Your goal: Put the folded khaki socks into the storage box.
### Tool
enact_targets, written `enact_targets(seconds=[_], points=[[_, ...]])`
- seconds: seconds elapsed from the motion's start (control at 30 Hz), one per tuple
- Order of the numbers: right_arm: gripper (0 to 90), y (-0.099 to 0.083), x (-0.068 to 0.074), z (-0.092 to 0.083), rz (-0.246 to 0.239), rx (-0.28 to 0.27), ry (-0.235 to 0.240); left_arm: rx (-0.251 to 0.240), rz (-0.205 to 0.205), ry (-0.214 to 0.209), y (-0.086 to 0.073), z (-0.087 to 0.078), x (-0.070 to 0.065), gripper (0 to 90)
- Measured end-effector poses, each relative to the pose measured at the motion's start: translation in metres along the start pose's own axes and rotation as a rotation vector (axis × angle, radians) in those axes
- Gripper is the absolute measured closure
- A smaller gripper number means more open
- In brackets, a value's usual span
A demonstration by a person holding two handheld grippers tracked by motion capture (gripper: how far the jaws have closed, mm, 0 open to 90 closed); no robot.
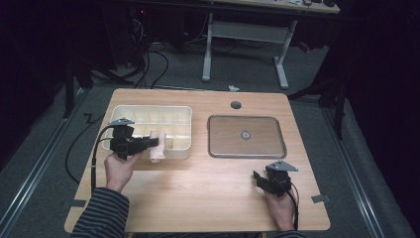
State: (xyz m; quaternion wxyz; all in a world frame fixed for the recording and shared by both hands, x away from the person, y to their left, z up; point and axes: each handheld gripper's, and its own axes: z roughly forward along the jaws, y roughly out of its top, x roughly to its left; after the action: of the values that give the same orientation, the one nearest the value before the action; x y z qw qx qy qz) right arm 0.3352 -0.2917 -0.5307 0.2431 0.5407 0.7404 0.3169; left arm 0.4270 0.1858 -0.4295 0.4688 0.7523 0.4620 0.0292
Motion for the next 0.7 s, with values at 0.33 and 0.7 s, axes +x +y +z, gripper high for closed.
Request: enact_targets(seconds=[0.33,0.7], points=[[43.8,0.000,0.000,0.000,-0.001,0.000,0.002,0.027,-0.007,0.010,0.004,-0.001,0.014,72.0],[45.1,0.000,0.000,0.000,-0.003,-0.002,-0.002,0.066,0.021,0.034,0.017,0.008,0.022,72.0]])
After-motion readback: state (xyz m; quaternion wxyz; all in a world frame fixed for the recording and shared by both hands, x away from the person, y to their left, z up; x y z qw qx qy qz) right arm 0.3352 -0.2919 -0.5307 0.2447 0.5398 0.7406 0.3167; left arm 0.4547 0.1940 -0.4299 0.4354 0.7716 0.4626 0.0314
